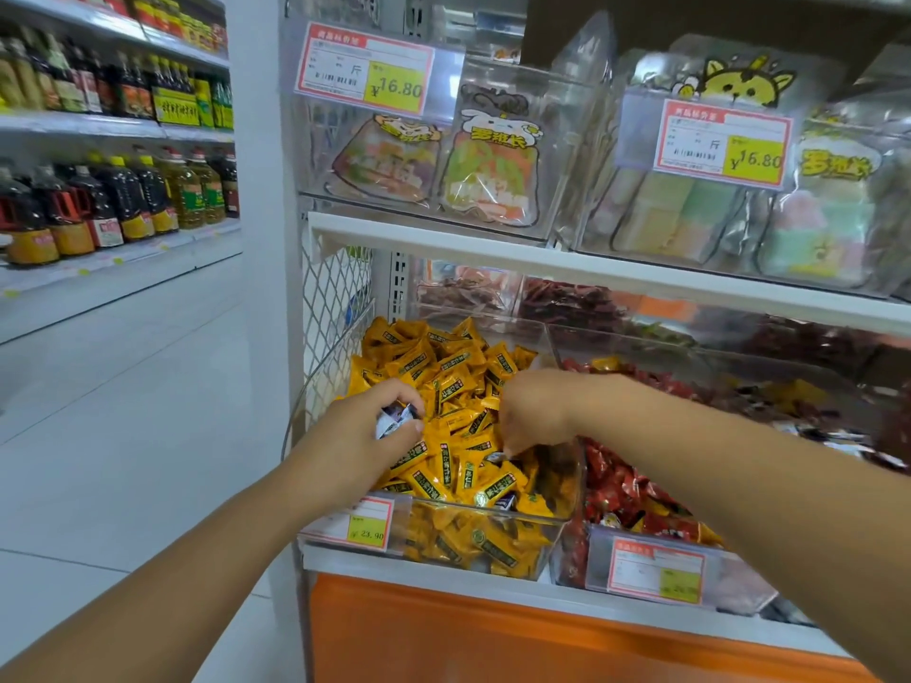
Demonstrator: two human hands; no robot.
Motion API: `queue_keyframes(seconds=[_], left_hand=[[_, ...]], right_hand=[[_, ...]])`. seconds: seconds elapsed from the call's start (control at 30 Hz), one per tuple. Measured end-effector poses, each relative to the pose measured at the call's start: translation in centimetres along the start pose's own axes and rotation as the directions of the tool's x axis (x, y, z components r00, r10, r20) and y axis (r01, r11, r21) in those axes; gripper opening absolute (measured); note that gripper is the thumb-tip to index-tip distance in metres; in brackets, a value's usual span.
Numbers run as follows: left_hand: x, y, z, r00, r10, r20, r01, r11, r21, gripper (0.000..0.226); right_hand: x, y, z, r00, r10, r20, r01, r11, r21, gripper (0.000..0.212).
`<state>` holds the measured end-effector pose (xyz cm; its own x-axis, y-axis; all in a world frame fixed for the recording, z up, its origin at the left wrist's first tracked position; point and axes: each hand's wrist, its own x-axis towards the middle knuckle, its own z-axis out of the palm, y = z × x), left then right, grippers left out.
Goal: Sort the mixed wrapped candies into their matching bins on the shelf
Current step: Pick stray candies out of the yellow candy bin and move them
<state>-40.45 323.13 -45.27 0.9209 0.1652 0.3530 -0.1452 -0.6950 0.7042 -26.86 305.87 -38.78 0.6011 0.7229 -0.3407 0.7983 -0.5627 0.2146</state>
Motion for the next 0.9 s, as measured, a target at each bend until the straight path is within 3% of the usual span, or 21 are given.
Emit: queue_keyframes(seconds=[0.1,0.17,0.33,0.5,0.57,0.7,0.77,0.83,0.9], left_hand=[[0.0,0.1,0.0,1.000,0.000,-0.003,0.000,1.000,-0.002,0.010],[-0.1,0.2,0.0,1.000,-0.001,-0.003,0.001,1.000,-0.009,0.010],[-0.1,0.7,-0.3,1.000,0.004,-0.017,-0.005,0.999,-0.051,0.014],[0.8,1.9,0.7,1.000,0.013,0.010,-0.011,0.989,-0.148,0.017],[1.0,2.4,1.2,0.999,0.008,0.037,-0.003,0.988,-0.156,0.015],[1.0,2.1,1.3,0.999,0.020,0.033,-0.015,0.992,-0.124,0.006],[1.0,1.9,1.1,0.999,0.014,0.031,-0.010,0.994,-0.109,0.008],[0.9,1.8,1.0,1.000,0.004,0.018,-0.002,0.993,-0.120,0.009],[0.8,1.8,1.0,1.000,-0.007,0.011,0.009,0.992,-0.129,0.010]], right_hand=[[1.7,-0.9,0.8,0.999,0.039,-0.001,-0.038,0.979,-0.201,0.039],[1.8,-0.9,0.7,0.999,0.042,-0.012,-0.043,0.981,-0.189,0.035],[-0.9,0.7,-0.8,0.982,-0.021,-0.187,0.061,0.976,0.210,0.017],[-3.2,-0.4,-1.3,0.959,-0.032,-0.280,0.227,0.675,0.702,0.004],[-3.1,-1.0,-0.9,0.956,-0.022,-0.294,0.251,0.582,0.773,0.006],[-3.2,-1.0,-0.4,0.960,-0.016,-0.280,0.250,0.504,0.827,0.009],[-3.4,-0.3,-0.7,0.969,-0.052,-0.241,0.219,0.628,0.747,0.008],[-3.5,0.0,-0.8,0.988,-0.125,-0.090,0.153,0.862,0.483,0.008],[-3.2,-0.6,-0.5,0.987,-0.128,0.100,0.109,0.978,0.177,0.019]])
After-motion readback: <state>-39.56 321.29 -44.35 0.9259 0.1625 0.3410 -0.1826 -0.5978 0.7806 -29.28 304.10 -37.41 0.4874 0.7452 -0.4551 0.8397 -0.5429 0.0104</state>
